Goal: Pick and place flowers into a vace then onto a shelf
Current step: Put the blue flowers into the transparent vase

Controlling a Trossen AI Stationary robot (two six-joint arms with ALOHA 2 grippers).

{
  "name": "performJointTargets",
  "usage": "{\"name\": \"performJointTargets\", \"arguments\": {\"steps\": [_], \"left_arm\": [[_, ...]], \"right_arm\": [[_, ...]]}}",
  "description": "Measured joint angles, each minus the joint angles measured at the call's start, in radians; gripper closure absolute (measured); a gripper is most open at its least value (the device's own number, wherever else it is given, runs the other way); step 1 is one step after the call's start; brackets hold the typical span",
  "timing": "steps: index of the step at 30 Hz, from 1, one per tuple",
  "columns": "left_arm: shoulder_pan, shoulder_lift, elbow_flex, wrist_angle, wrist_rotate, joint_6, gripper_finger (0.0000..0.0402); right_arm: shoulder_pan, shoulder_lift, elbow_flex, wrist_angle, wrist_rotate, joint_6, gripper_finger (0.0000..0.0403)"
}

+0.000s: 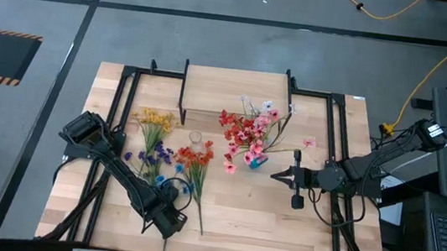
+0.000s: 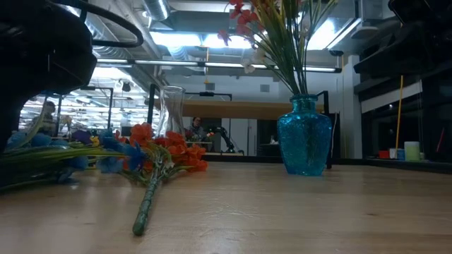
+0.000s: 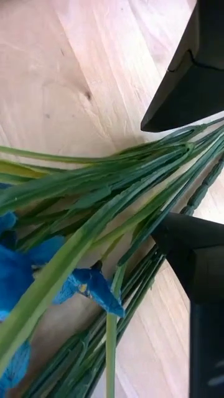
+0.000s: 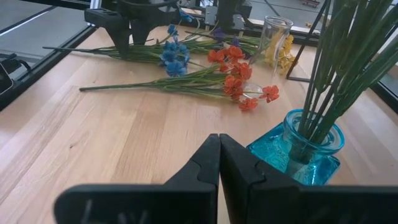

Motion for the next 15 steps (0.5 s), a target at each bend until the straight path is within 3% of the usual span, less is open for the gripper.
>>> {"name": "performJointTargets", "arguments": {"steps": [15], "left_arm": [[-0.001, 0.003, -0.002, -0.055, 0.008, 0.022, 0.0320]], "right_arm": [[0.000, 0.000, 0.000, 0.000, 0.000, 0.000, 0.0389]]}}
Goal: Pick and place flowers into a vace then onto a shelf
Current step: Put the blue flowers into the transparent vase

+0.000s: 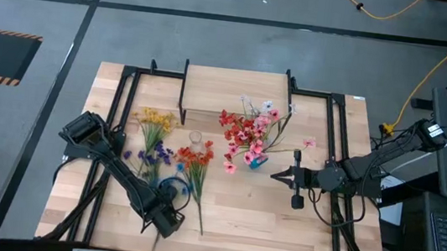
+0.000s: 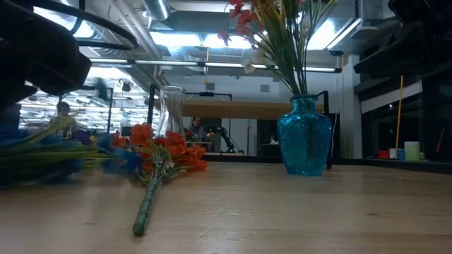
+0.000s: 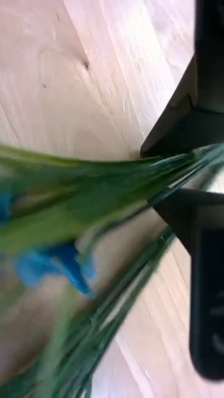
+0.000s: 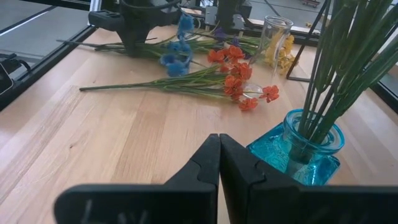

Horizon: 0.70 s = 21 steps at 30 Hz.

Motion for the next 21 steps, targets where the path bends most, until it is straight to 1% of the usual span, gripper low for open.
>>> {"name": "performJointTargets", "arguments": {"steps": [5, 8, 11, 16, 21], "left_arm": [[-0.002, -0.005, -0.003, -0.004, -0.021, 0.000, 0.0371], [-0.002, -0.019, -0.003, 0.000, -0.038, 0.000, 0.0391], [-0.005, -0.036, -0.006, 0.004, -0.064, 0.000, 0.0390], [-0.008, -0.081, -0.007, 0.005, -0.138, 0.001, 0.0388], [-0.037, -0.139, -0.007, -0.004, -0.146, -0.002, 0.0393]], "right_arm": [[0.000, 0.000, 0.000, 0.000, 0.000, 0.000, 0.0389], [0.000, 0.000, 0.000, 0.000, 0.000, 0.000, 0.0389], [0.000, 0.000, 0.000, 0.000, 0.000, 0.000, 0.0389], [0.000, 0.000, 0.000, 0.000, 0.000, 0.000, 0.0389], [0.000, 0.000, 0.000, -0.002, 0.000, 0.000, 0.0389]]}}
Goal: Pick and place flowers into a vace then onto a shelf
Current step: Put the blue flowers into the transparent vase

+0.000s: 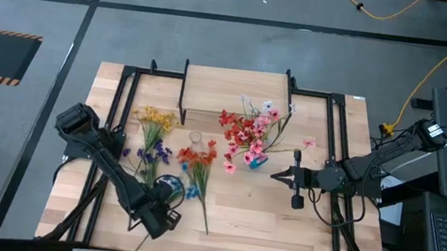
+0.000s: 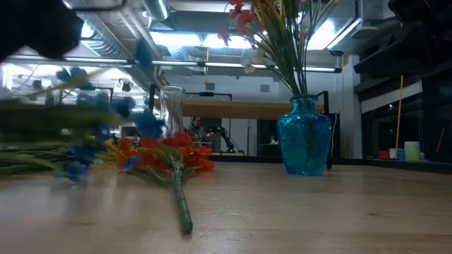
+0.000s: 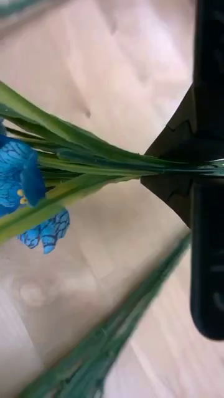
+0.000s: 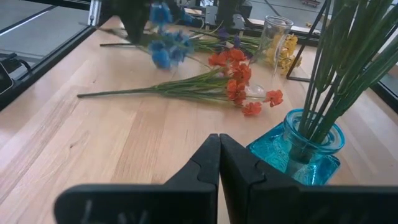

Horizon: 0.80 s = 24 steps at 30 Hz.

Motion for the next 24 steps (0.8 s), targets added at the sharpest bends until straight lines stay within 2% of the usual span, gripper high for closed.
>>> {"name": "performJointTargets", "arguments": {"steps": [12, 24], "left_arm": [[-0.115, -0.143, 0.003, -0.084, -0.060, -0.116, 0.0391], [-0.183, -0.191, 0.004, -0.175, -0.368, -0.136, 0.0391]], "right_arm": [[0.000, 0.000, 0.000, -0.010, 0.000, 0.026, 0.0389], [0.000, 0.000, 0.000, -0.011, 0.000, 0.026, 0.0389]]}}
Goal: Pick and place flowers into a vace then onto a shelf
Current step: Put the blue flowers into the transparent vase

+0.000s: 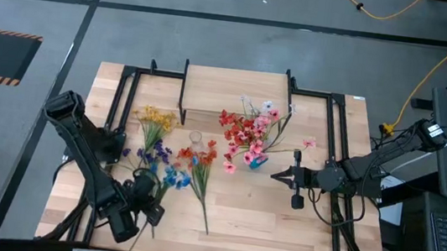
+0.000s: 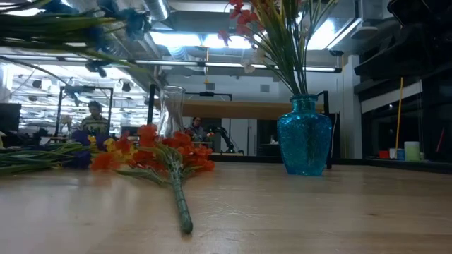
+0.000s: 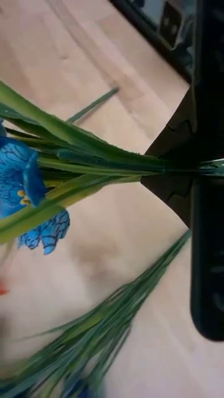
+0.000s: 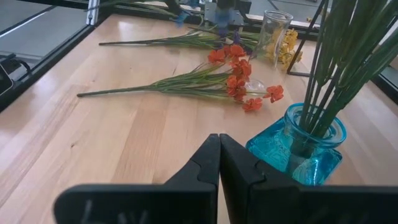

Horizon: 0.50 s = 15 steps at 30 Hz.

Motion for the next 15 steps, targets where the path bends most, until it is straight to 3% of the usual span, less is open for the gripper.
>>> {"name": "performJointTargets", "arguments": {"steps": [6, 11, 15], "left_arm": [[-0.007, -0.008, 0.001, -0.080, -0.063, 0.016, 0.0392], [-0.011, -0.040, 0.002, -0.200, -0.211, 0.029, 0.0392], [-0.010, -0.096, 0.002, -0.205, -0.308, 0.139, 0.0392]], "right_arm": [[0.000, 0.000, 0.000, 0.000, 0.000, 0.000, 0.0389], [0.000, 0.000, 0.000, 0.000, 0.000, 0.000, 0.0389], [-0.001, 0.000, 0.000, 0.001, 0.000, -0.002, 0.0389]]}}
